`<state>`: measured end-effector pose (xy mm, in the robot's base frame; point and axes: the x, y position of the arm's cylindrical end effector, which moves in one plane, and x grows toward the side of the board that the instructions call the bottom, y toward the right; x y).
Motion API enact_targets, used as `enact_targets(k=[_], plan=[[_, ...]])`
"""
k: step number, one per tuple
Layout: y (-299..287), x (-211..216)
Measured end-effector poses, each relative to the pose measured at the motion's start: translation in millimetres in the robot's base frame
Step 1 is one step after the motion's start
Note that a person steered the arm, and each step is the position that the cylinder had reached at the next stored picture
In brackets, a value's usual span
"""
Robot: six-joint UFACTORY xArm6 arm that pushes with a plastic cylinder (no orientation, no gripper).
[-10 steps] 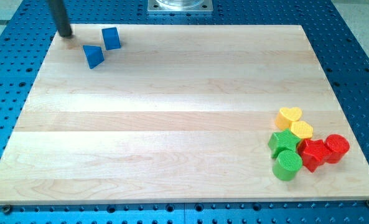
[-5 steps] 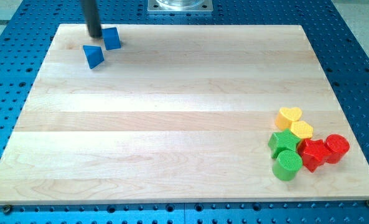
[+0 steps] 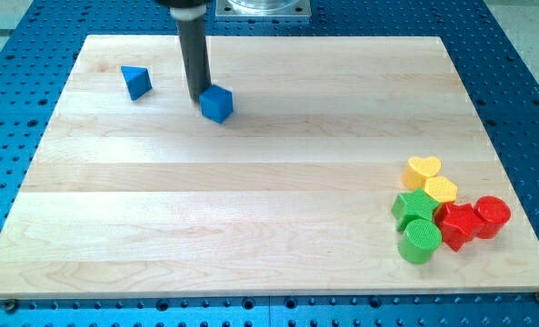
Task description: Place the blue cube on the top left of the green star
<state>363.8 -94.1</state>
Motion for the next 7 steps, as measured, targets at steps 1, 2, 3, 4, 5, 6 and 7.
enact_targets(k=[1,2,3,4,5,6,7], plan=[[0.1,42.0],[3.2,30.6],[12.2,-0.2],[68.5,26.9],[148.5,89.8],[167.4,88.8],[169.3,75.4]])
